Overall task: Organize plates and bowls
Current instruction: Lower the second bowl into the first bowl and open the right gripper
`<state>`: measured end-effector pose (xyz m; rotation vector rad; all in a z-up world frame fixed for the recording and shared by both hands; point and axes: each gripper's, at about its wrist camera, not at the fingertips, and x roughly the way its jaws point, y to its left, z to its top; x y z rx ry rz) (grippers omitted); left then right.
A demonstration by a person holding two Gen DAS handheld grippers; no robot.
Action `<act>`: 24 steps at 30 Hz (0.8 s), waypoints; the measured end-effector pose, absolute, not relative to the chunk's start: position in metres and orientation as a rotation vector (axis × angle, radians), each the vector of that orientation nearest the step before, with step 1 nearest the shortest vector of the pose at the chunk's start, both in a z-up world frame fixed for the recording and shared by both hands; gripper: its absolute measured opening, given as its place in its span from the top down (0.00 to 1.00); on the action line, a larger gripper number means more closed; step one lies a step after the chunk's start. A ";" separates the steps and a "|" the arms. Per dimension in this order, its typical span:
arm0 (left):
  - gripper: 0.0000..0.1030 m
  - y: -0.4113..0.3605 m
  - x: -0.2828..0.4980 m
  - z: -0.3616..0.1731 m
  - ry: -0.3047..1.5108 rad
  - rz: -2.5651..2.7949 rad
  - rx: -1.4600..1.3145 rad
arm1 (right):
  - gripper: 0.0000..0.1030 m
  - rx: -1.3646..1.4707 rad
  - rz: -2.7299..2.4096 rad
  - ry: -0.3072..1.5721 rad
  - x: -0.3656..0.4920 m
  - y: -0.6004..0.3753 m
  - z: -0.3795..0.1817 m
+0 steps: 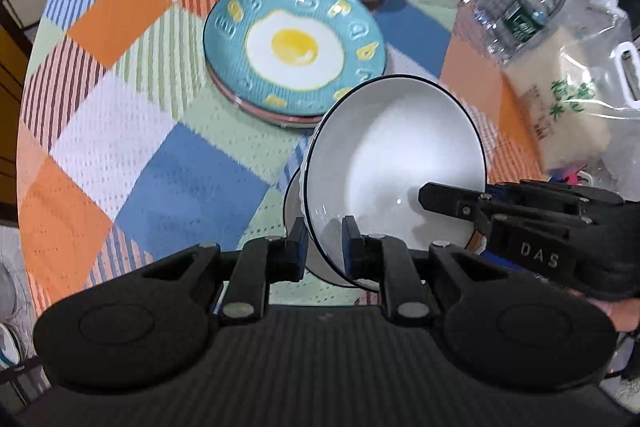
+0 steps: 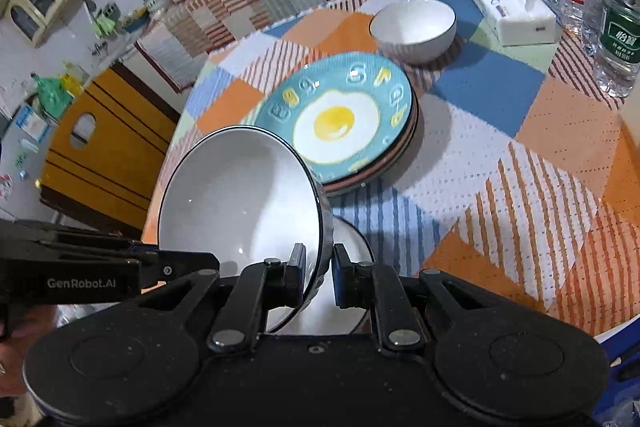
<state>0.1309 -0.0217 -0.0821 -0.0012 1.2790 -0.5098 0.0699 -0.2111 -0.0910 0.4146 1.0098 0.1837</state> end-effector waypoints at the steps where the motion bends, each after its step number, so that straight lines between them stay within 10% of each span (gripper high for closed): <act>1: 0.86 -0.021 0.131 -0.085 1.288 -0.505 -0.007 | 0.83 0.400 0.183 1.016 0.069 -0.208 -0.093; 24: 0.85 -0.028 0.132 -0.132 1.427 -0.468 -0.005 | 0.82 0.148 0.173 0.998 0.062 -0.182 -0.120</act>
